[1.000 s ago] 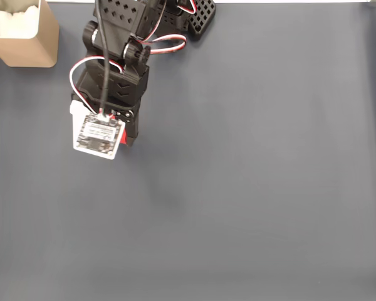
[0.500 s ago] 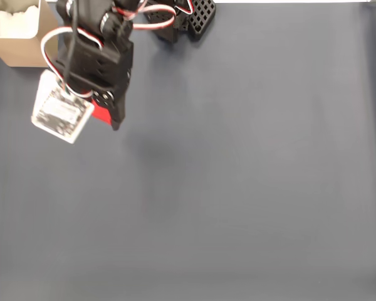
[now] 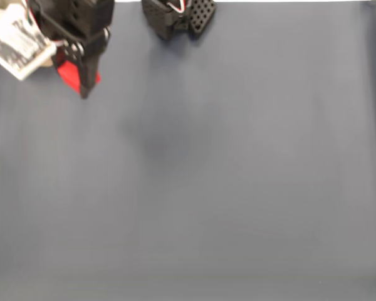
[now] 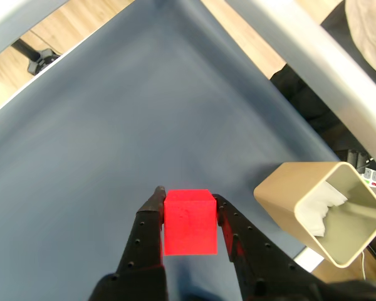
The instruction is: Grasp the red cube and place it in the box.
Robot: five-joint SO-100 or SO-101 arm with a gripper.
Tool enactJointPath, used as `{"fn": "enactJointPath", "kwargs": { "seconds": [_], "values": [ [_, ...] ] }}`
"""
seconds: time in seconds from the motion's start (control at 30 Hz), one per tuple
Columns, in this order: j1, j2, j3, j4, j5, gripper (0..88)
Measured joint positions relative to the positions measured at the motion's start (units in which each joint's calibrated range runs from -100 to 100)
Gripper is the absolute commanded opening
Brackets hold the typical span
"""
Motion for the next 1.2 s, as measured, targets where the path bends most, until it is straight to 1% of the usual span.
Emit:
{"fn": "enactJointPath", "kwargs": {
  "seconds": [0.47, 0.8, 1.2],
  "values": [
    [8.9, -5.9, 2.4, 0.1, 0.0, 1.0],
    [14.7, -6.0, 2.4, -3.6, 0.4, 1.0],
    [19.8, -4.7, 2.4, -3.7, -1.4, 1.1]
  ]
}}
